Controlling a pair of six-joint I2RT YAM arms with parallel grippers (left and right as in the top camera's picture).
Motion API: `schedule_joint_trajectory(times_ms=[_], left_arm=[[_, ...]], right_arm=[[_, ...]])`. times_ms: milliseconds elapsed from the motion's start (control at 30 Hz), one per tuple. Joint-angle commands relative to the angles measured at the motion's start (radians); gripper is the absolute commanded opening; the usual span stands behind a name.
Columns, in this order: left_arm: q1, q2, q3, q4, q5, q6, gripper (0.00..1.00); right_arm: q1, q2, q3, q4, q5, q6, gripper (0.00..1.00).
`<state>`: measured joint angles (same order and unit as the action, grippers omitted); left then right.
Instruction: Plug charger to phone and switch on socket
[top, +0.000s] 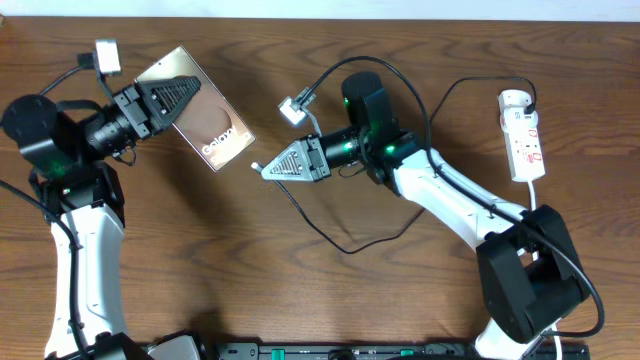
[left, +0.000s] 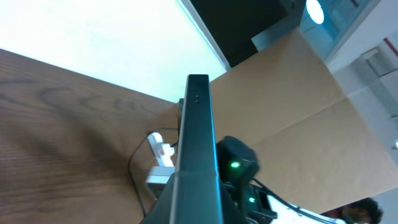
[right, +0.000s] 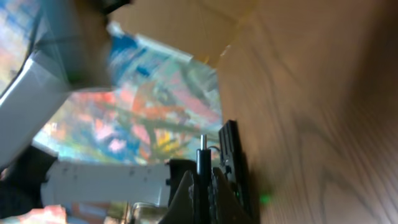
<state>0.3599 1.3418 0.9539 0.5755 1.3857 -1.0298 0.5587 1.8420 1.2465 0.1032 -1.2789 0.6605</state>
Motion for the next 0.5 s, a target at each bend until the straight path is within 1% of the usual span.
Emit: schedule_joint_trajectory(times_ms=[0,33,133,233,333,467], left_arm=[[0.004,-0.003,0.012,0.029,0.012,-0.117,0.07],[0.004,-0.003,0.012,0.029,0.013,-0.117,0.07],[0.004,-0.003,0.012,0.029,0.013,-0.117,0.07],[0.004,-0.003,0.012,0.029,0.013,-0.117,0.07],[0.004,-0.003,0.012,0.029,0.016,-0.116,0.07],[0.004,-0.003,0.012,0.029,0.016,-0.112,0.07]], right_arm=[[-0.044,-0.005,0.015,-0.119,0.122,-0.053,0.01],[-0.067,-0.005,0.015,-0.221,0.205,-0.096,0.01],[-0.106,-0.005,0.016,-0.372,0.339,-0.167,0.01],[-0.149,-0.005,0.023,-0.53,0.516,-0.219,0.01],[-0.188,-0.005,0.048,-0.721,0.756,-0.264,0.01],[-0.211,-0.005,0.07,-0.903,1.078,-0.277,0.01]])
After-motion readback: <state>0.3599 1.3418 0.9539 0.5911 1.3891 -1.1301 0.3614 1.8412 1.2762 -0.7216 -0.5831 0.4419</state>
